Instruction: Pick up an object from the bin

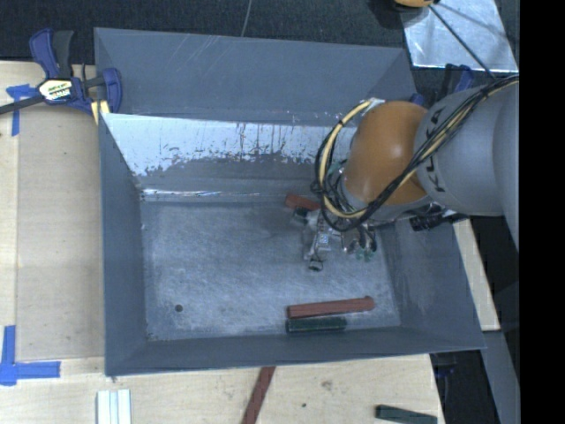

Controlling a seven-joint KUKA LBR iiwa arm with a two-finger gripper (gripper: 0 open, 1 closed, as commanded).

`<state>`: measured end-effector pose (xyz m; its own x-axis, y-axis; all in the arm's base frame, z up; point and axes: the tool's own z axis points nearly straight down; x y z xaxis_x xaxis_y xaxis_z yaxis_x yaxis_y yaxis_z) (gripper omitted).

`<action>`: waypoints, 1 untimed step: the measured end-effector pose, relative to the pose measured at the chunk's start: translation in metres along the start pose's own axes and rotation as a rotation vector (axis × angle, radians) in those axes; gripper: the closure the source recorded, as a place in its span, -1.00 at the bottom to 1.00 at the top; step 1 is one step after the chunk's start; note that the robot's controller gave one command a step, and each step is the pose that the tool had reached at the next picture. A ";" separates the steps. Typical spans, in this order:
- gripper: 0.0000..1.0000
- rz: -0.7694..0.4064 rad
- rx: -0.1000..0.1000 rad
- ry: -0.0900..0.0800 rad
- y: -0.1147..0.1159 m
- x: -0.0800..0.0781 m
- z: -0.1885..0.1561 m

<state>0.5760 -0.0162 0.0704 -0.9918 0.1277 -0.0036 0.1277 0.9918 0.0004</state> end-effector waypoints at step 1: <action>-1.00 -0.366 0.000 -0.005 0.004 0.020 -0.085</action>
Offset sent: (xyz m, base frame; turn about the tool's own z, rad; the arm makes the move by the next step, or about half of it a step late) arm 0.0000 0.0000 0.0000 0.0000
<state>0.5567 -0.0097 0.1552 -0.9718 -0.2356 -0.0087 -0.2356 0.9718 -0.0022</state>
